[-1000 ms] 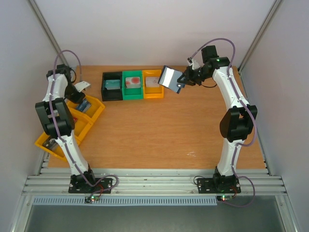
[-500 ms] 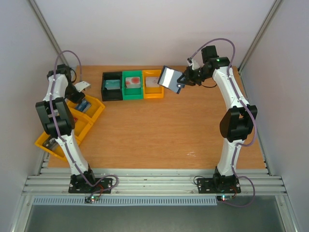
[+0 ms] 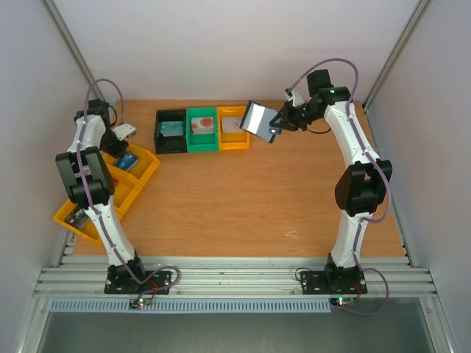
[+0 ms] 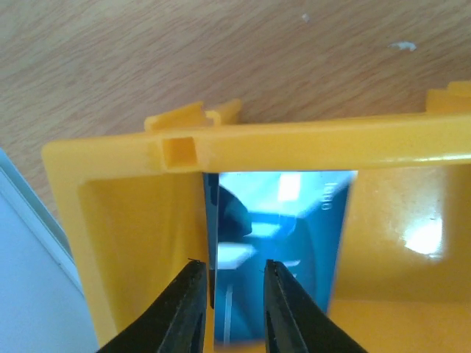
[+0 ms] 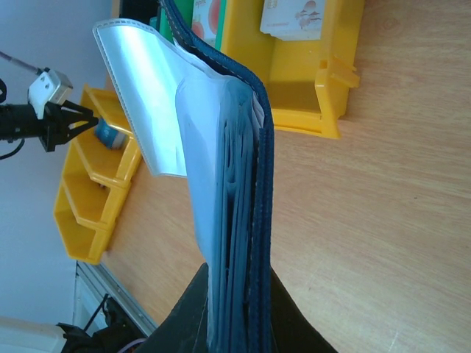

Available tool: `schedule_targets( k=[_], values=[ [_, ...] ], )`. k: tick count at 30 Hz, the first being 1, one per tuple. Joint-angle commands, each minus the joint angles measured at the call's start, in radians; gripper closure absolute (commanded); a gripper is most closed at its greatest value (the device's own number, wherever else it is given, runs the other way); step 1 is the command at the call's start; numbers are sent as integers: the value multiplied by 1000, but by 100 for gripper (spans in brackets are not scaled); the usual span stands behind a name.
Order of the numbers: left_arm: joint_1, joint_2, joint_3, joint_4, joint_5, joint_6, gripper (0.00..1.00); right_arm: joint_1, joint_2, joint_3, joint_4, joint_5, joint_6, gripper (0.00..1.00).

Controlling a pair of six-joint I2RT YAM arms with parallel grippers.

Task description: Take the credit cards out of the card holder

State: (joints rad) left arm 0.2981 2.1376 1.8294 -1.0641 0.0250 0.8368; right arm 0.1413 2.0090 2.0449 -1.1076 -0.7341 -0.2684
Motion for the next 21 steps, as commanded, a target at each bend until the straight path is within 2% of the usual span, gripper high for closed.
schedule_targets(
  k=[1,4,7,9,11,15,17,19,21],
  values=[
    [5,2,-17,100,-22,-15,71,9,-31,34,-7,-27,-17,99],
    [6,-24,-35,158,-22,-21,61,10,-32,33,-8,-34,-19,99],
    [6,-61,-65,232,-20,-21,59,12,-35,32,-10,-41,-21,99],
    [5,-95,-91,267,33,-21,59,13,-36,31,-12,-43,-25,99],
    [4,-146,-125,269,161,-5,60,15,-37,28,-15,-44,-28,99],
    [-1,-232,-205,119,429,160,67,22,-40,21,-12,-45,-28,99],
    [-2,-239,-228,85,447,221,73,24,-43,17,-11,-45,-28,99],
    [-6,-224,-236,60,416,251,83,27,-46,10,-11,-45,-29,99],
    [-15,-209,-256,62,366,317,87,27,-50,2,-8,-45,-29,99]
  ],
)
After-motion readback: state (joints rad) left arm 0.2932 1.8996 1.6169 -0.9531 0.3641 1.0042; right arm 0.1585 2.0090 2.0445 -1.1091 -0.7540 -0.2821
